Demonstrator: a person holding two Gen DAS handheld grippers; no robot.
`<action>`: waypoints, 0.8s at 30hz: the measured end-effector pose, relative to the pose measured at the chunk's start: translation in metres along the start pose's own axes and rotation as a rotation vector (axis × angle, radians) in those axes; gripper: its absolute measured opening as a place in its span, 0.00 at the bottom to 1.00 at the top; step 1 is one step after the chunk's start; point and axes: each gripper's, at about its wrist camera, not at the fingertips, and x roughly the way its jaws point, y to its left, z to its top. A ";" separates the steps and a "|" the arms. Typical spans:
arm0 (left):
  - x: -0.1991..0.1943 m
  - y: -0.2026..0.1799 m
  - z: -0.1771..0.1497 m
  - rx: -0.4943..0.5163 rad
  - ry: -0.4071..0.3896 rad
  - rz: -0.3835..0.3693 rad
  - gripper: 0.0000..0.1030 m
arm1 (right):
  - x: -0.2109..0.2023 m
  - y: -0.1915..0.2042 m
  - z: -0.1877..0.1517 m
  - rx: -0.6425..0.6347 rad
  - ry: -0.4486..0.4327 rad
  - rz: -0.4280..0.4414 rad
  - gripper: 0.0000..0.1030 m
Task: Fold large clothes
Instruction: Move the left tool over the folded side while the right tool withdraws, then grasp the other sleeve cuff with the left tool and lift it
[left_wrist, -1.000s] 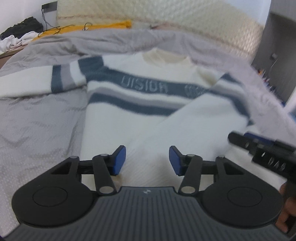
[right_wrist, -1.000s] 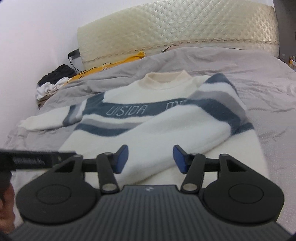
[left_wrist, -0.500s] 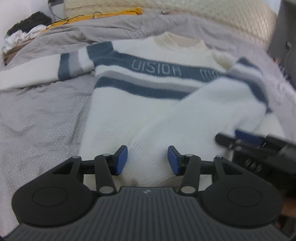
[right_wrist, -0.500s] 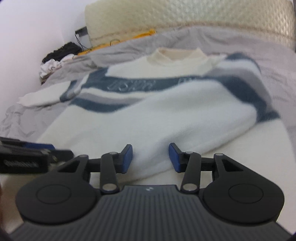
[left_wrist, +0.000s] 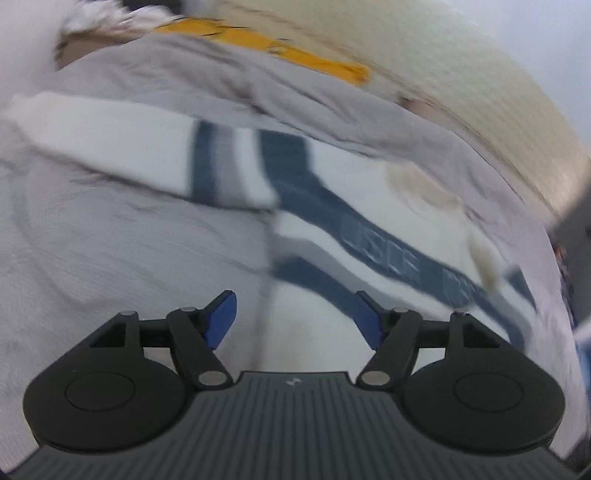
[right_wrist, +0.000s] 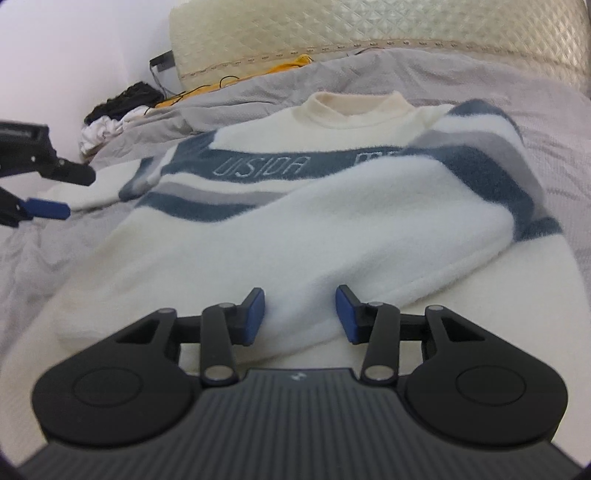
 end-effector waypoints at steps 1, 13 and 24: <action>0.004 0.010 0.007 -0.025 -0.002 0.007 0.72 | 0.000 -0.002 0.001 0.017 0.000 0.007 0.45; 0.082 0.166 0.053 -0.459 -0.027 -0.039 0.76 | 0.012 0.015 0.001 -0.066 -0.046 -0.055 0.47; 0.119 0.257 0.103 -0.770 -0.228 -0.102 0.75 | 0.030 0.015 0.003 -0.044 -0.090 -0.076 0.47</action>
